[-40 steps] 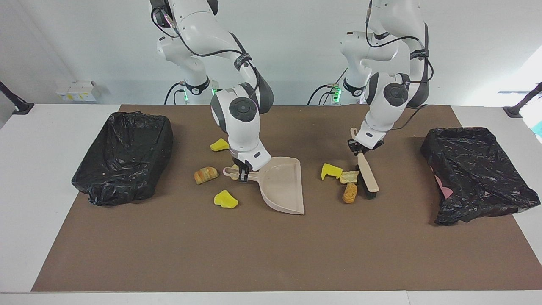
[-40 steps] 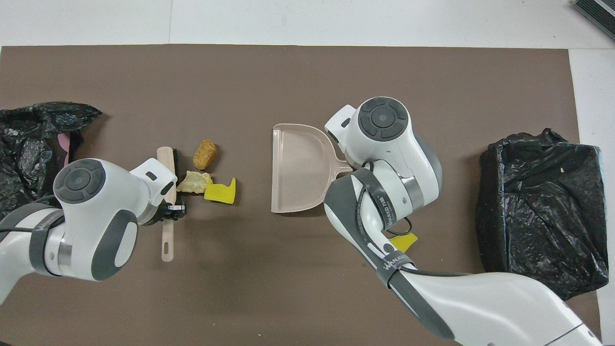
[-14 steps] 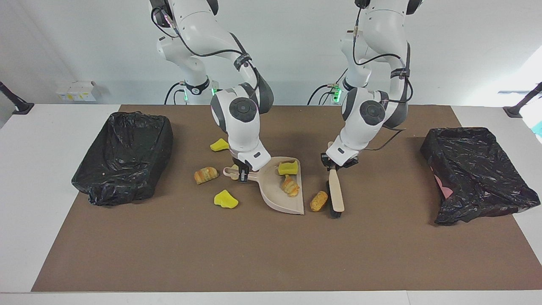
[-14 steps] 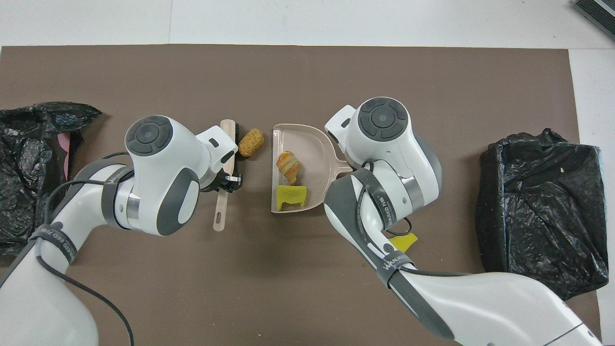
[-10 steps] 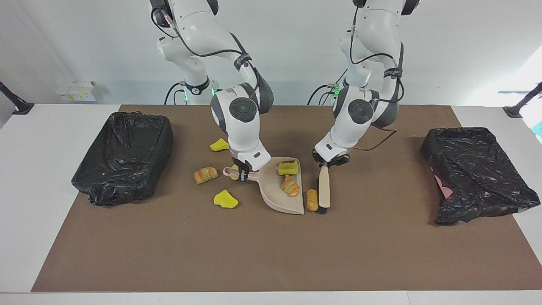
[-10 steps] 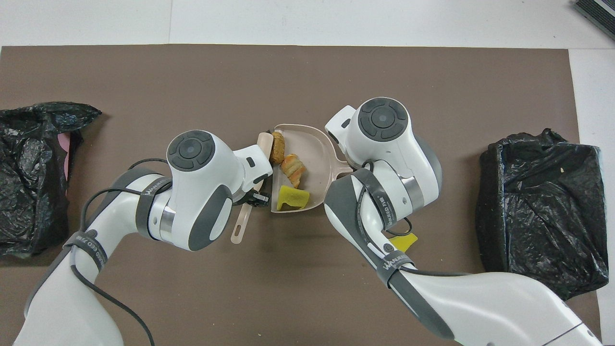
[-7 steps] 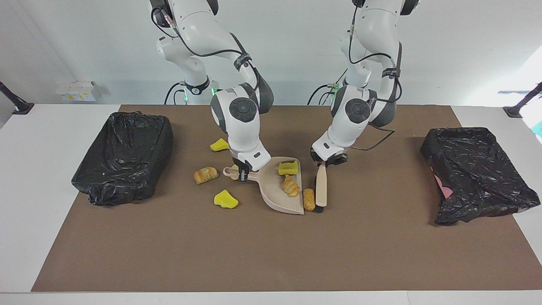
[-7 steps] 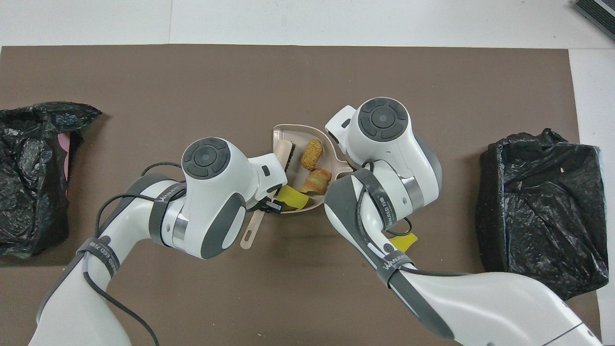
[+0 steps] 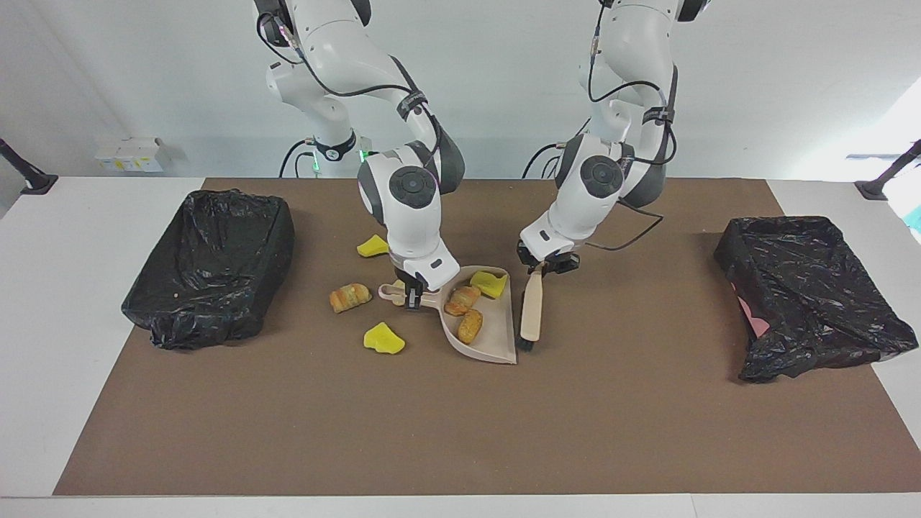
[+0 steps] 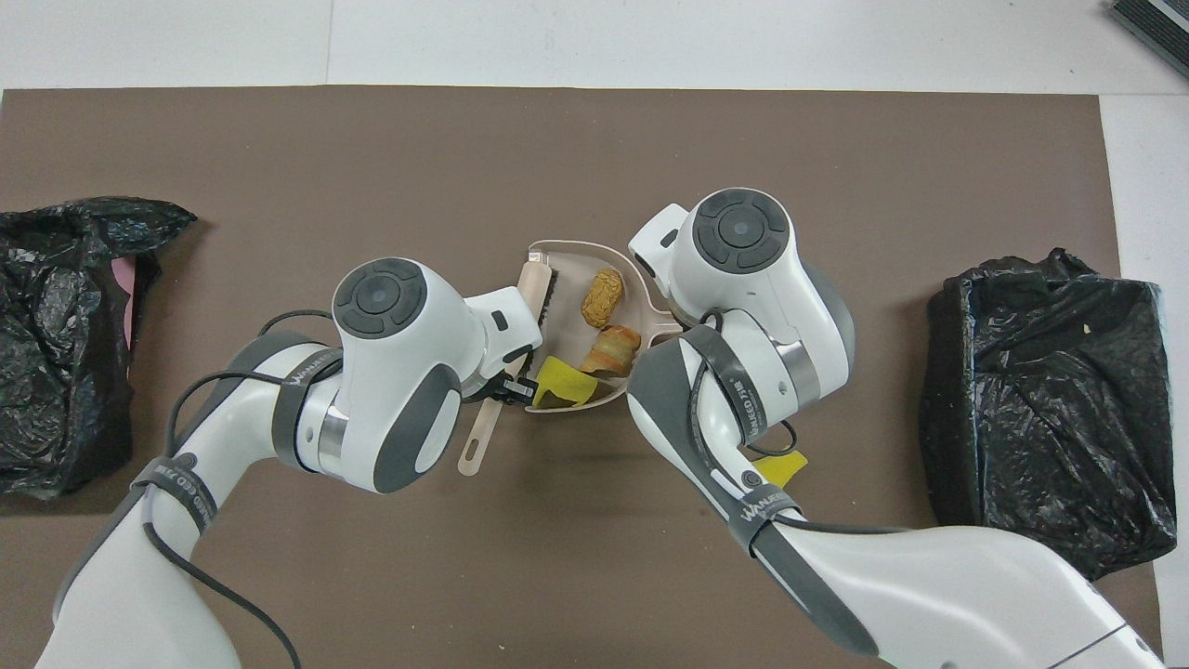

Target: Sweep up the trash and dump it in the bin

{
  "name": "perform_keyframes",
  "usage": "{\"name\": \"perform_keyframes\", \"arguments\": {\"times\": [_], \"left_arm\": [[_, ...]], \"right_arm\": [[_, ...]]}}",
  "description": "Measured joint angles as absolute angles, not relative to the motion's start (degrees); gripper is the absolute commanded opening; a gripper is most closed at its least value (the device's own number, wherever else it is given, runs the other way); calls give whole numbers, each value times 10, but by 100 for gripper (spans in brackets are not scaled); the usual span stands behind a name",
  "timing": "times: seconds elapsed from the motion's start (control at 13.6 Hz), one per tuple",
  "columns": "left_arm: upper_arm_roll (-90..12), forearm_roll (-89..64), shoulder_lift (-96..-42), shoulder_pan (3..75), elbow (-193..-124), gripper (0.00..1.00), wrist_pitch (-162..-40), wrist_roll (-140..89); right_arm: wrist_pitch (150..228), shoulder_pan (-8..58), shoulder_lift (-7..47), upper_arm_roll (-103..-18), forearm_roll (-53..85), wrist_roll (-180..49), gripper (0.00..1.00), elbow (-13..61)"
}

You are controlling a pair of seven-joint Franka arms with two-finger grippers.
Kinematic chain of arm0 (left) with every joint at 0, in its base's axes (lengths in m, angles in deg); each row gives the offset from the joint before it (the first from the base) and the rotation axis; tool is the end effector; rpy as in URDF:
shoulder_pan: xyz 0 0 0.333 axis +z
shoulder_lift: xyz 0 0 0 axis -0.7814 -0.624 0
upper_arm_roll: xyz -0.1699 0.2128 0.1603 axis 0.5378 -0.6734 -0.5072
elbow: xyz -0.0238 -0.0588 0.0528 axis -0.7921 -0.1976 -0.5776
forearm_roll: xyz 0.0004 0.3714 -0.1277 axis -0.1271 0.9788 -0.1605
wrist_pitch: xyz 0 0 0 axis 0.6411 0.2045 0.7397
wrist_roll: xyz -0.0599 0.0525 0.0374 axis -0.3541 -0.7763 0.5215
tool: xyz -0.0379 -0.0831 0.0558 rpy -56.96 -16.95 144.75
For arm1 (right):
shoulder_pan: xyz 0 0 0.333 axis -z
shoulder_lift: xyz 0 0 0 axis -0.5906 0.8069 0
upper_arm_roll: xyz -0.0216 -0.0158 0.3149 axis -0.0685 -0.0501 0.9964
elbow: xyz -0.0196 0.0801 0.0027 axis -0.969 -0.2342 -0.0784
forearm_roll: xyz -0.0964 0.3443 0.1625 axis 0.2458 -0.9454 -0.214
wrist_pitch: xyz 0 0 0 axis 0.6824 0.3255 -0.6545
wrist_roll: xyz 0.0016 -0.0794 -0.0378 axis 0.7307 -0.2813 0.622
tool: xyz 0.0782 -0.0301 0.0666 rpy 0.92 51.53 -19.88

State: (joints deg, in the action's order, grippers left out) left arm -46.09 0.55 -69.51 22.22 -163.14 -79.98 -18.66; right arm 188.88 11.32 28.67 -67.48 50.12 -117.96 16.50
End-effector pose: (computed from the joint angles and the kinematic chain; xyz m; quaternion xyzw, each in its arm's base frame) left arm 0.5181 -0.2574 0.3725 0.9908 -0.0893 -0.0775 0.0658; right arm 0.6004 0.2746 0.3588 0.7248 0.6881 -0.0304 0.0181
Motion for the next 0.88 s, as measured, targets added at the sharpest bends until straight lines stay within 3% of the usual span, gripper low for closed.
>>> {"name": "perform_keyframes", "arguments": {"times": [0.22, 0.51, 0.88], "left_arm": [[-461, 16, -614, 233, -1684, 0, -748, -268], [-420, 18, -482, 231, -1820, 0, -746, -358], [-344, 18, -449, 190, -1906, 0, -831, -491]], "right_arm": [[1889, 116, 287, -675, 501, -1180, 0, 165], [1882, 149, 273, -678, 501, -1190, 0, 157], [1789, 244, 193, -680, 501, -1301, 0, 153]]}}
